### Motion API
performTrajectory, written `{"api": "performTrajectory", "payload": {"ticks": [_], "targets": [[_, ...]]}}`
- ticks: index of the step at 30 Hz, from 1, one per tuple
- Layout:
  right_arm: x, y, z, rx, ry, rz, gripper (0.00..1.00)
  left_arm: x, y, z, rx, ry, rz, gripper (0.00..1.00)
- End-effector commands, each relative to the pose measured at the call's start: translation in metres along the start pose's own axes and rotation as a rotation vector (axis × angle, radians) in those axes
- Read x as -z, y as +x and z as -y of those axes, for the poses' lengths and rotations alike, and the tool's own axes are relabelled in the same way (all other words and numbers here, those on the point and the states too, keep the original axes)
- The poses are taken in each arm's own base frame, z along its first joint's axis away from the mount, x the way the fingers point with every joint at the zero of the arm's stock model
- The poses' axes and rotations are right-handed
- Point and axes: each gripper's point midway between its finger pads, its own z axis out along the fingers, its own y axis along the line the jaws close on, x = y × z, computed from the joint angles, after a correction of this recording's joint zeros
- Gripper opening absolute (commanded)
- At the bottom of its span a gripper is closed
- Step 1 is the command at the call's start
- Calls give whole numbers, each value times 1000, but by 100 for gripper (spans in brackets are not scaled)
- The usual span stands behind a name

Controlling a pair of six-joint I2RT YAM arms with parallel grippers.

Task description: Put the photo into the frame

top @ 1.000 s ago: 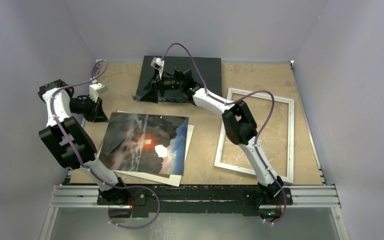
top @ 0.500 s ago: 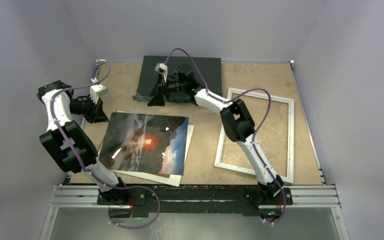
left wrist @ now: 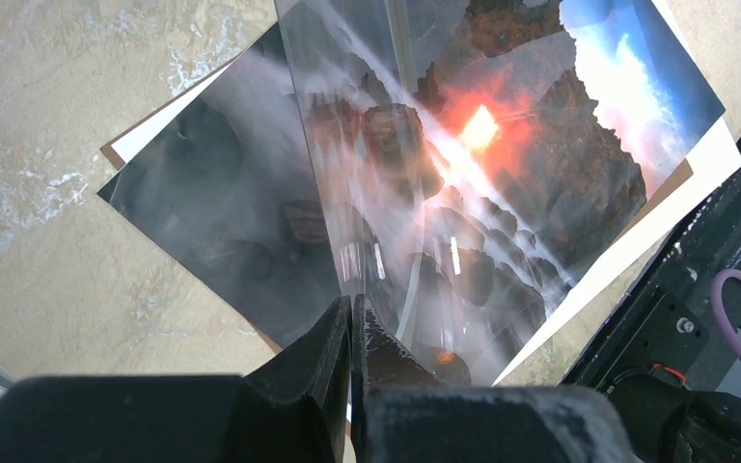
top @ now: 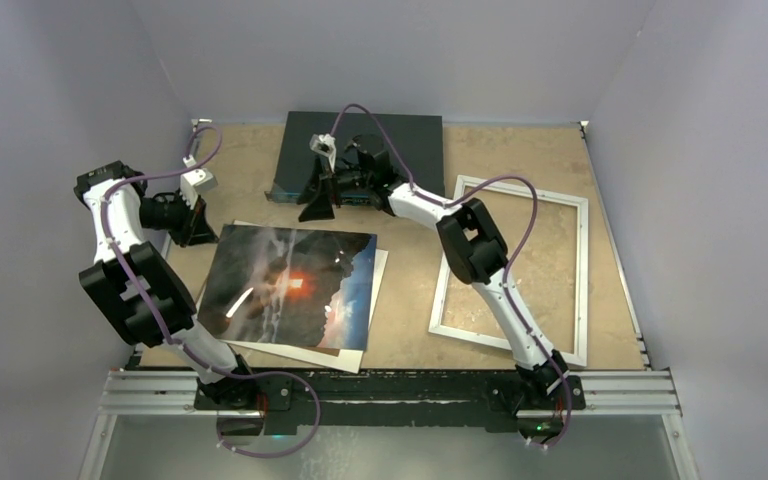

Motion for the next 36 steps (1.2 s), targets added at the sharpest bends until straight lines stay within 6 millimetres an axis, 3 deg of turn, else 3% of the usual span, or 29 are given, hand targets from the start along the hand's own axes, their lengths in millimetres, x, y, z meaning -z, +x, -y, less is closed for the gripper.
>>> {"api": "performTrajectory", "payload": {"ticks": [1,6,14,24,32,36], "targets": [[0,6,3,0,-11,13,81,7,-21,9,-73,-11,71,0],[-1,16,4,-31,-22,10,79,8,-24,8,-78,-14,82,0],[-5,34,-14,-65,-99,-24,68,6,-27,5,-63,-6,98,0],[0,26,-31,-76,-150,-26,36,8,-29,2,-57,-10,99,0],[21,11,-56,-64,-191,9,0,7,-31,-2,-44,-9,104,0],[29,7,-67,-61,-205,24,0,8,-34,-4,-41,-12,113,0]]}}
